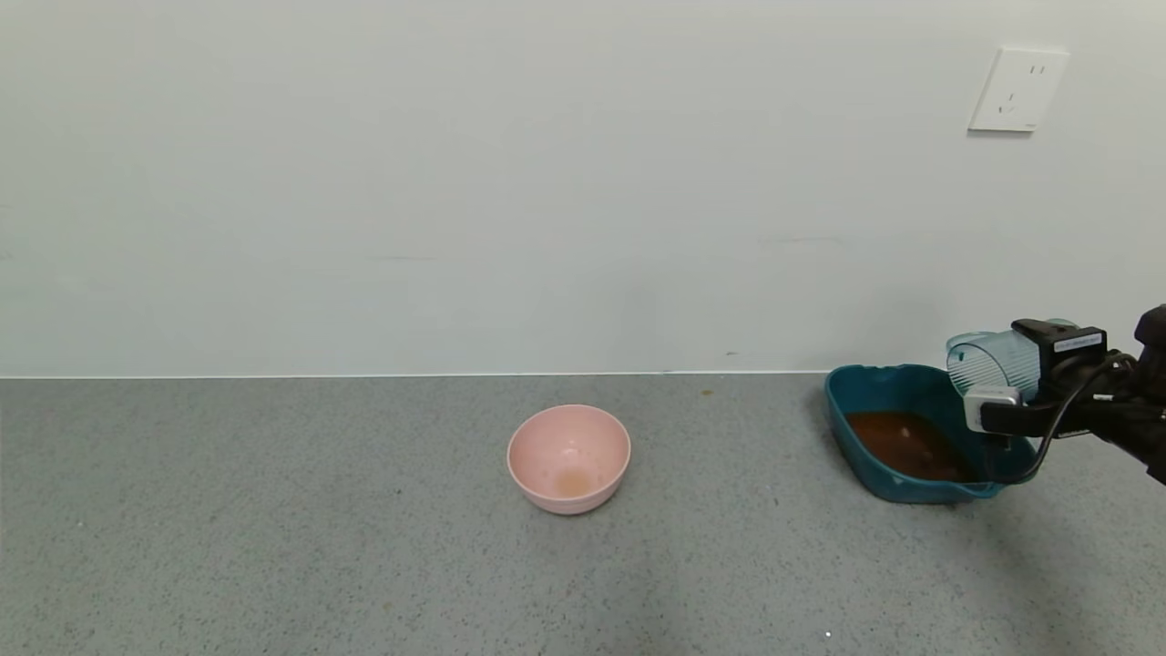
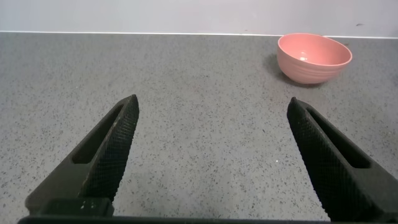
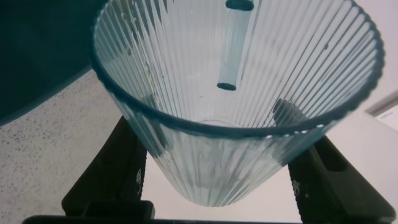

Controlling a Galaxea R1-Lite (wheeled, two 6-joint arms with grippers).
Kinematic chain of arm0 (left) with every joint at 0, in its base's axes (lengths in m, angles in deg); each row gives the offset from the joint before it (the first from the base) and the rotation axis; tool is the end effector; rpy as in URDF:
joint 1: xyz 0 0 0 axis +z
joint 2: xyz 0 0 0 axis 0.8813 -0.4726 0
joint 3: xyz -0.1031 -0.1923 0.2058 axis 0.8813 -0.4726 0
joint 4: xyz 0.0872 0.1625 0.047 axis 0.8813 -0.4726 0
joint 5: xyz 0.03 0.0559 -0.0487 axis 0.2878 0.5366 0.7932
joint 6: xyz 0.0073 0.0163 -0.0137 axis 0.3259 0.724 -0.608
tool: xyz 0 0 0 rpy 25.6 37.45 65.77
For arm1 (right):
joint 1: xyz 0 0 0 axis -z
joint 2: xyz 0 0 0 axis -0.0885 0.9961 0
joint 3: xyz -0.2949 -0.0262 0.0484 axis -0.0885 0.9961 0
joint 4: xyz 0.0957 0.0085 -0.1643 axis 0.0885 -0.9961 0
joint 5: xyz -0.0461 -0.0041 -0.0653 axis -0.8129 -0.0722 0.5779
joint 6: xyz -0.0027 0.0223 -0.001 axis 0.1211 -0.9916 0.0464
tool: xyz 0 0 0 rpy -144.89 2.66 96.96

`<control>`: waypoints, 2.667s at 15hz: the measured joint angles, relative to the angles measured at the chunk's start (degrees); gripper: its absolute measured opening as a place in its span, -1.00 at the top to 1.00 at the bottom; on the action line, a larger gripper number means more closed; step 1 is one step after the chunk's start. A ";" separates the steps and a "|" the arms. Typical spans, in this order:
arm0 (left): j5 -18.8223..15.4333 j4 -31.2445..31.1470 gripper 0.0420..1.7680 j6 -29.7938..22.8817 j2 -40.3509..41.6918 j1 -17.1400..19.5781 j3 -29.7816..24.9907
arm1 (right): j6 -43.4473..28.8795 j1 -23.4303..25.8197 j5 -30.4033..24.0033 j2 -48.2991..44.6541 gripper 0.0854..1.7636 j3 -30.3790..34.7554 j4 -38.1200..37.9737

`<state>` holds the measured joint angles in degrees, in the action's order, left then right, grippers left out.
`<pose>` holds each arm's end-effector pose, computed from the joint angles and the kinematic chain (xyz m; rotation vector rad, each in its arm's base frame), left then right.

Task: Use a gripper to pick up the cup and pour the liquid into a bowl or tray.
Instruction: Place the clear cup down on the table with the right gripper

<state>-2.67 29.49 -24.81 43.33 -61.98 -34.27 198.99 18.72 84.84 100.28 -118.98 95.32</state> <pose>-0.0228 0.0002 0.0773 -0.0285 -0.0181 0.0049 0.3351 -0.0805 0.1378 -1.8653 0.3254 0.0478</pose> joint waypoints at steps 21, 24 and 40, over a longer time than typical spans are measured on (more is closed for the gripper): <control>0.00 0.00 -0.94 -0.02 0.00 0.00 0.00 | -56.59 1.38 1.41 -1.82 -0.47 6.34 4.50; 0.02 0.00 -0.94 -0.02 0.00 0.00 0.00 | -65.95 1.38 1.39 -2.30 -0.47 6.01 4.50; 0.02 0.00 -0.94 0.00 0.00 0.00 0.00 | -97.63 -11.89 7.70 -5.51 -0.47 4.02 3.56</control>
<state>-2.64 29.49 -24.81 43.33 -61.98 -34.27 101.35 6.83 92.54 94.77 -114.96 98.88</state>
